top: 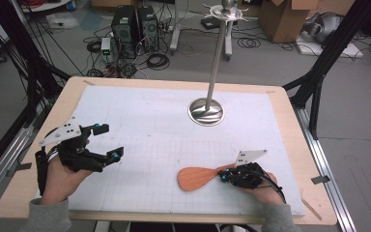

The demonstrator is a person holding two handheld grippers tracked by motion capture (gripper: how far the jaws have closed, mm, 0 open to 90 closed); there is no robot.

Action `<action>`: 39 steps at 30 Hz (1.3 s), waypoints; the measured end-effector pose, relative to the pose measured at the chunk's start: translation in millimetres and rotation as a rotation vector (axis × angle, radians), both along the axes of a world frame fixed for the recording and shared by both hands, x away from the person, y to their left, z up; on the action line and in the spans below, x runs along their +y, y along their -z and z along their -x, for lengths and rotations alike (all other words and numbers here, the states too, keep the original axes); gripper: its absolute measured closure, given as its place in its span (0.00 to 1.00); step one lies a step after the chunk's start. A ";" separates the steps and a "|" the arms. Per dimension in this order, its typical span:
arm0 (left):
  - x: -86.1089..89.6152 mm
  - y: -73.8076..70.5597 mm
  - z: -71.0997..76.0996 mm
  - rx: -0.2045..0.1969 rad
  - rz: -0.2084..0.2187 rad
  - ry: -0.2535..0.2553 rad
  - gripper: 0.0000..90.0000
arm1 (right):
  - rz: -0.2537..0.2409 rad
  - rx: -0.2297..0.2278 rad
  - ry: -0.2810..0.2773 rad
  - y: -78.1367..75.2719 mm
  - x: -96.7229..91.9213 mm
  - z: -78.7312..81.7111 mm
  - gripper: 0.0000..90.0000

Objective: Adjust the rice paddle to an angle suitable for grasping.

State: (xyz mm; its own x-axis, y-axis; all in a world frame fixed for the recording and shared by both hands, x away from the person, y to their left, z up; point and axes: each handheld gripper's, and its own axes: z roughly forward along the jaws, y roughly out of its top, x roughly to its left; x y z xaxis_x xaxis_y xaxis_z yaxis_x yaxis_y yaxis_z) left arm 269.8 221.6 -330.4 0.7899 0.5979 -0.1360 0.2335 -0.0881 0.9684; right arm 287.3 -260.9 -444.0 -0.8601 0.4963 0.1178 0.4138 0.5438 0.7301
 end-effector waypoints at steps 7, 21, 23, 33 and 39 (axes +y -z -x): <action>0.7 0.1 2.3 -0.001 -0.007 -0.004 0.02 | -0.005 -0.015 0.028 1.2 0.7 -5.3 0.99; 14.2 1.0 13.2 -0.003 -0.013 -0.041 0.02 | -0.017 -0.011 0.119 2.2 16.7 -23.3 0.99; 16.8 1.1 15.1 -0.003 -0.013 -0.046 0.02 | -0.026 -0.015 0.128 3.4 18.7 -26.7 0.99; 23.7 1.6 21.7 -0.001 -0.016 -0.064 0.02 | -0.043 -0.029 0.153 1.0 27.5 -33.9 0.99; 24.0 4.4 22.1 0.006 -0.022 -0.068 0.02 | -0.163 -0.052 0.091 -15.9 44.1 -29.7 0.99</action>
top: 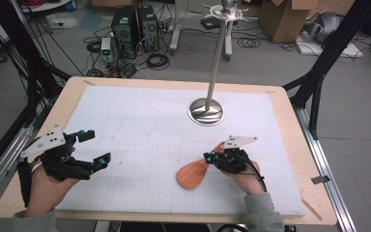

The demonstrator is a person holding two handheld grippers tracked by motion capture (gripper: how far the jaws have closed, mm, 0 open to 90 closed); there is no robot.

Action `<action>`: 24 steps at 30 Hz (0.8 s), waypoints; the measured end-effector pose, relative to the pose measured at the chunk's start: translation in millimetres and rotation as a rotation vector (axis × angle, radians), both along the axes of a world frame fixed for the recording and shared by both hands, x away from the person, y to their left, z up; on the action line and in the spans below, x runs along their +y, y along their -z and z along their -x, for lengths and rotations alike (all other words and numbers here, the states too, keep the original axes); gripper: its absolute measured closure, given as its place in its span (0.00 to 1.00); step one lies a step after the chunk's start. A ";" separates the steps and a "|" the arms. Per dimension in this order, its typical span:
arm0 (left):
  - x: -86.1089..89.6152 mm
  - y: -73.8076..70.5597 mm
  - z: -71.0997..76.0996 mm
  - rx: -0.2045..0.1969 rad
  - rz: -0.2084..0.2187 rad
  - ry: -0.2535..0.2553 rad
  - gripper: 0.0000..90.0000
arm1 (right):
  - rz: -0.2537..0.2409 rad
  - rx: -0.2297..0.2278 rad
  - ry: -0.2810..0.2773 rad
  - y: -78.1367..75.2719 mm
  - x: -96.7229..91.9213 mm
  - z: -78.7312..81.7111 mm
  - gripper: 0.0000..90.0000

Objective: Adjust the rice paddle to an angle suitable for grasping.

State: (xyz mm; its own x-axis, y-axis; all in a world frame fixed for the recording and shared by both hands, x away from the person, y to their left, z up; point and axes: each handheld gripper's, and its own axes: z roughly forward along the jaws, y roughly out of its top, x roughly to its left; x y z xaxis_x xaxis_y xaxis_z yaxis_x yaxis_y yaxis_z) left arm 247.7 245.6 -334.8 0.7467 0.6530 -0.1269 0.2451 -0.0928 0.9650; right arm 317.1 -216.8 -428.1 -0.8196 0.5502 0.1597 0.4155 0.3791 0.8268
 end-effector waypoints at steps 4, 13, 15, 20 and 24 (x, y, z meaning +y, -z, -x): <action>3.5 -0.1 4.7 -0.022 -0.003 -0.020 0.02 | 0.023 0.011 -0.037 4.9 17.9 -2.3 0.99; 20.0 0.4 18.5 -0.025 -0.001 -0.043 0.02 | 0.070 0.008 -0.110 11.8 55.4 -6.0 0.99; 22.1 0.5 20.8 -0.025 -0.004 -0.052 0.02 | 0.068 0.016 -0.119 13.3 59.8 -7.7 0.99; 27.1 1.0 26.6 -0.024 -0.002 -0.065 0.02 | 0.094 0.012 -0.163 14.7 79.4 -8.1 0.99; 30.1 1.7 30.1 -0.021 -0.002 -0.073 0.02 | 0.109 0.014 -0.176 16.3 86.8 -8.3 0.99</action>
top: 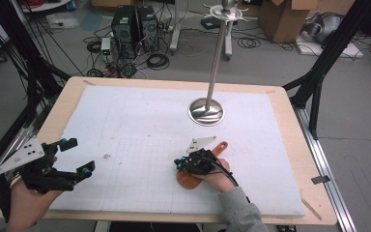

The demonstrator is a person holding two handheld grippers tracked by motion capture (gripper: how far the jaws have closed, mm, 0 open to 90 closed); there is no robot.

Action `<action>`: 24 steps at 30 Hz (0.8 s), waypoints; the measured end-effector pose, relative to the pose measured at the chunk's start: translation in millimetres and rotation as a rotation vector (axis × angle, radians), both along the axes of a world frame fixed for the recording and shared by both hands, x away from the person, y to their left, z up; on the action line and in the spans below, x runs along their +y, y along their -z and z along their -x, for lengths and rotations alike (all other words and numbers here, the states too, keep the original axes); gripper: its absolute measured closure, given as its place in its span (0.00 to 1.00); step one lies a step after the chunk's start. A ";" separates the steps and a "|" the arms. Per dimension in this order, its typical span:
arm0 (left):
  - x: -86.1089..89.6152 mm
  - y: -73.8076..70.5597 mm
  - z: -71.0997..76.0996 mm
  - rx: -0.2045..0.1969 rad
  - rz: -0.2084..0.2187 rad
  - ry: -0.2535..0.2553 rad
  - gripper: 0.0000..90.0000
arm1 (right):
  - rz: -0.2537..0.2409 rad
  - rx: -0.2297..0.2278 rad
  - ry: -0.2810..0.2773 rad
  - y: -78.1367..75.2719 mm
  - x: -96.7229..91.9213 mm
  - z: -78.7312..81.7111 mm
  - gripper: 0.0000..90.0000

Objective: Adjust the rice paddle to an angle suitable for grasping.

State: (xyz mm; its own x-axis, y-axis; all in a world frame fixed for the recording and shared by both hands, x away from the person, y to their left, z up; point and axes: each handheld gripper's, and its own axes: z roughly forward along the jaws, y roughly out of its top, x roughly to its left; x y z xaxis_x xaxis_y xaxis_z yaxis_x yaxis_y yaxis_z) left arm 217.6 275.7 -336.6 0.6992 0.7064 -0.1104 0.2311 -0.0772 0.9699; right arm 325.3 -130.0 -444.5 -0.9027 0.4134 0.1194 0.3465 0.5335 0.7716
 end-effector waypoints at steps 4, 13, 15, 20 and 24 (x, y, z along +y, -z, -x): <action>1.6 -0.4 1.9 -0.001 0.003 -0.004 0.02 | 0.026 0.006 -0.011 3.3 5.4 0.2 0.99; -3.5 0.6 -3.8 0.004 -0.001 0.016 0.02 | 0.044 0.027 -0.019 1.5 1.8 2.7 0.99; -6.0 0.7 -6.1 0.003 -0.007 0.024 0.02 | 0.063 0.014 -0.026 0.0 1.5 6.5 0.99; -13.9 1.6 -14.1 0.010 -0.003 0.041 0.02 | 0.062 0.025 -0.033 -0.1 -4.3 10.5 0.99; -18.1 1.2 -18.3 0.009 -0.002 0.054 0.02 | 0.059 0.031 -0.034 0.1 -9.0 12.9 0.99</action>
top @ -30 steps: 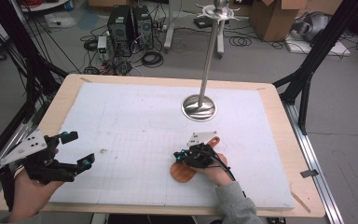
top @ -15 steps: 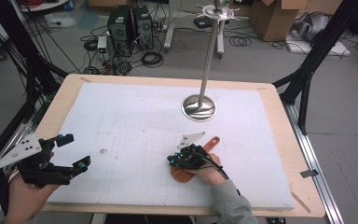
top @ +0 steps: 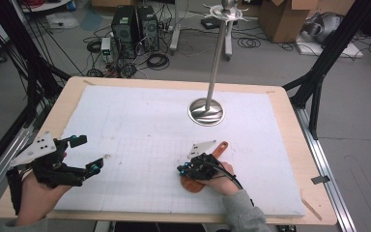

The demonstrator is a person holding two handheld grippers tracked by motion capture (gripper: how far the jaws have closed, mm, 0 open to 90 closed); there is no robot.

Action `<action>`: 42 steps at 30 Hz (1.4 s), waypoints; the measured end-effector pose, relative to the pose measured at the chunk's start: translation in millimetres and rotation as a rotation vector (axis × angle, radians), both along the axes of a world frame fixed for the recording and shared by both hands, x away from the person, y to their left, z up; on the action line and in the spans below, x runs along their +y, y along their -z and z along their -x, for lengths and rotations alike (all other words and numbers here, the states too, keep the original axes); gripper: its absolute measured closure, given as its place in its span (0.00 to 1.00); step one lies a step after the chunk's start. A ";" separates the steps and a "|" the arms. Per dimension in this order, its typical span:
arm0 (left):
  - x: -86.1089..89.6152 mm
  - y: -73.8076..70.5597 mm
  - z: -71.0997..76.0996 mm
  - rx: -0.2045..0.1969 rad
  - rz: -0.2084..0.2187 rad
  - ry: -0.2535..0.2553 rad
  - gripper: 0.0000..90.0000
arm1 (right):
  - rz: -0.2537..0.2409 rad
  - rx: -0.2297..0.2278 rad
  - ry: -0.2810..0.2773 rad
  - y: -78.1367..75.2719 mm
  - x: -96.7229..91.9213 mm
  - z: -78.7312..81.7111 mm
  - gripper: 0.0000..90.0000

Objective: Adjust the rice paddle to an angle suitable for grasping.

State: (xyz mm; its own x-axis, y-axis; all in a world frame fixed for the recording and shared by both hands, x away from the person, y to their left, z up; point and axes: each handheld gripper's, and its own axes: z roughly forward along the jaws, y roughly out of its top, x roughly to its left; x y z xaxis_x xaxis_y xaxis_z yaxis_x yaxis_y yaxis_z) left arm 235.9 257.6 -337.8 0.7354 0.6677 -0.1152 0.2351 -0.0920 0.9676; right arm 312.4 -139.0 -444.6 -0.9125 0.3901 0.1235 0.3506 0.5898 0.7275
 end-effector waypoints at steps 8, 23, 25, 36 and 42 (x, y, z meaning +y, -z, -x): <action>-13.7 -1.2 -12.5 0.002 0.001 0.037 0.02 | 0.003 0.022 0.001 -0.7 -16.6 7.8 0.99; -44.0 0.3 -34.5 0.020 -0.007 0.106 0.02 | 0.034 0.023 0.032 -3.6 -48.6 25.2 0.99; -44.3 -1.3 -35.1 0.019 -0.003 0.104 0.02 | 0.023 0.028 0.057 -2.8 -54.0 27.3 0.99; -47.1 -4.4 -41.2 0.010 0.022 0.117 0.02 | 0.040 0.024 0.077 -4.4 -79.0 37.3 0.99; -55.9 -3.4 -46.9 0.017 0.015 0.137 0.02 | 0.031 0.042 0.085 -4.1 -96.5 39.9 0.99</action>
State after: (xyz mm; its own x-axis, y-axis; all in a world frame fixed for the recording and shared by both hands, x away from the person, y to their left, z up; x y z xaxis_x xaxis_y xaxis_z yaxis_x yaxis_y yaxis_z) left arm 282.8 201.7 -334.4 0.8172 0.5596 -0.1379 0.2379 -0.1094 0.9651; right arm 272.6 -235.5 -440.5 -0.8700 0.4705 0.1477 0.4303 0.5782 0.6932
